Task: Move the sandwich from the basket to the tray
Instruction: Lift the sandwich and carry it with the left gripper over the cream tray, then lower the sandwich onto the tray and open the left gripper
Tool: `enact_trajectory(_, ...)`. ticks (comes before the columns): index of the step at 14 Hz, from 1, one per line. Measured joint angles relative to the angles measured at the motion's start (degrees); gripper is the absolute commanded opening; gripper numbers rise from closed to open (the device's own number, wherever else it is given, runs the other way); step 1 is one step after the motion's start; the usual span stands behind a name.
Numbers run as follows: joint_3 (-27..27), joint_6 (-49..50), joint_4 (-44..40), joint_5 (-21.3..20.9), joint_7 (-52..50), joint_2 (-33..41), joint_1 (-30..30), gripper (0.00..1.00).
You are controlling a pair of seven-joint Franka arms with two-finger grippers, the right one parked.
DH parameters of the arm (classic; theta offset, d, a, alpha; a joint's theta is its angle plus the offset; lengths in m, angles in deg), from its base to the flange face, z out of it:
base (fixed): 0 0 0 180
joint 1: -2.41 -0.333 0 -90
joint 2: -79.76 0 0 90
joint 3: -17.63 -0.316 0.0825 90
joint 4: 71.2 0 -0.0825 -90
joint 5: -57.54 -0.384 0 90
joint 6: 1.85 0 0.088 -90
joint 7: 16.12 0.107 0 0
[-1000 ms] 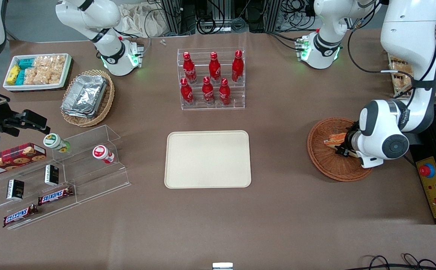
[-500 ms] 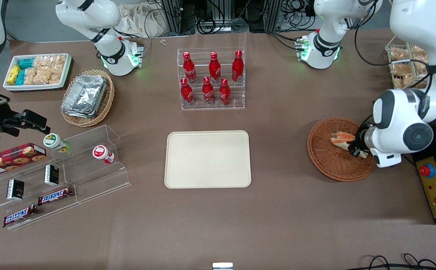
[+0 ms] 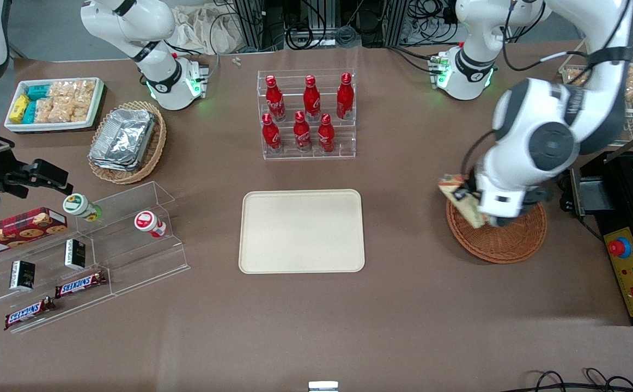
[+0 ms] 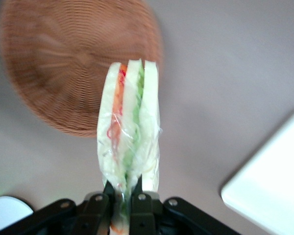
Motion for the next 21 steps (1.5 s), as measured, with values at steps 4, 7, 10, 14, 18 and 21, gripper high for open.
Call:
enact_trajectory(4, 6.0, -9.5, -1.8, -0.3, 6.0, -6.5, 3.5, 0.00)
enact_trajectory(7, 6.2, -11.4, -9.1, -3.7, 6.5, -15.6, 9.6, 0.00)
enact_trajectory(10, 6.2, -11.6, -15.6, -8.9, 5.1, -23.9, 15.6, 0.00)
enact_trajectory(14, 6.1, -16.2, -19.2, -13.8, 4.5, -32.1, 18.2, 1.00)
enact_trajectory(18, 5.8, -16.8, -20.4, -14.0, 4.3, -33.5, 18.1, 1.00)
enact_trajectory(21, 5.7, -13.7, -22.0, -14.1, 2.7, -32.3, 17.6, 1.00)
